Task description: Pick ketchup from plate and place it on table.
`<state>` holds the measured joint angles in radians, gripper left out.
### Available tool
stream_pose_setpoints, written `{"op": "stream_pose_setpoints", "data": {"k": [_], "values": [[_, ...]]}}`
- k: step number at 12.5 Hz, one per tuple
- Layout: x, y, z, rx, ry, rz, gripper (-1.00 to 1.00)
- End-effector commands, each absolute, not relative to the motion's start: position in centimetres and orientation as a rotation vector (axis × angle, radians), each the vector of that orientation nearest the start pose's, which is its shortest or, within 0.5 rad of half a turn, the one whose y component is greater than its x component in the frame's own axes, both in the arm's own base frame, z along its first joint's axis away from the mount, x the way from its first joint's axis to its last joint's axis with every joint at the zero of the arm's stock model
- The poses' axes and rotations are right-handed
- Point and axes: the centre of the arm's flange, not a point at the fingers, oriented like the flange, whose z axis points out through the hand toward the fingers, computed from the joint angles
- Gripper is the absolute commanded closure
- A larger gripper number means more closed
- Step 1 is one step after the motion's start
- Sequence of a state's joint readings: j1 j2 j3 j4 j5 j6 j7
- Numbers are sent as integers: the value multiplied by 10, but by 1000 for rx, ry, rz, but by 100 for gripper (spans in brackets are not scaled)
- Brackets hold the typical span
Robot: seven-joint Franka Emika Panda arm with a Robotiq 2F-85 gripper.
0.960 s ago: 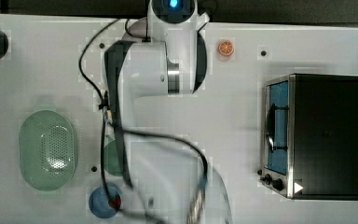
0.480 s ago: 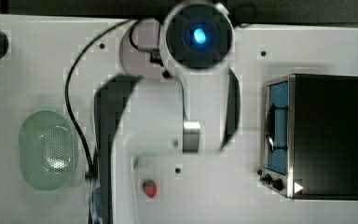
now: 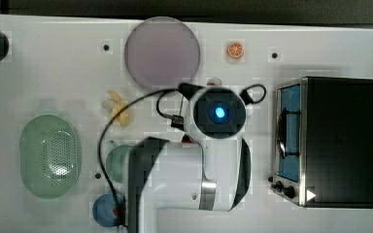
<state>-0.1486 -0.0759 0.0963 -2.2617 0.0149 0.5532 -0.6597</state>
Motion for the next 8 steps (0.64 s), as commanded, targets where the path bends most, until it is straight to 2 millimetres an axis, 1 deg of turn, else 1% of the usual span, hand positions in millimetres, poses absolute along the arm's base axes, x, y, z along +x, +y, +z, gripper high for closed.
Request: {"op": "stream_pose_setpoints", "data": {"k": [1, 3, 6, 7, 8], "values": [[475, -47, 341, -3101, 442, 91, -18], [470, -45, 302, -3100, 438, 63, -18], [470, -44, 251, -3093, 437, 109, -18], [470, -44, 236, -3091, 438, 122, -24], [470, -44, 222, -3089, 438, 127, -43]]}}
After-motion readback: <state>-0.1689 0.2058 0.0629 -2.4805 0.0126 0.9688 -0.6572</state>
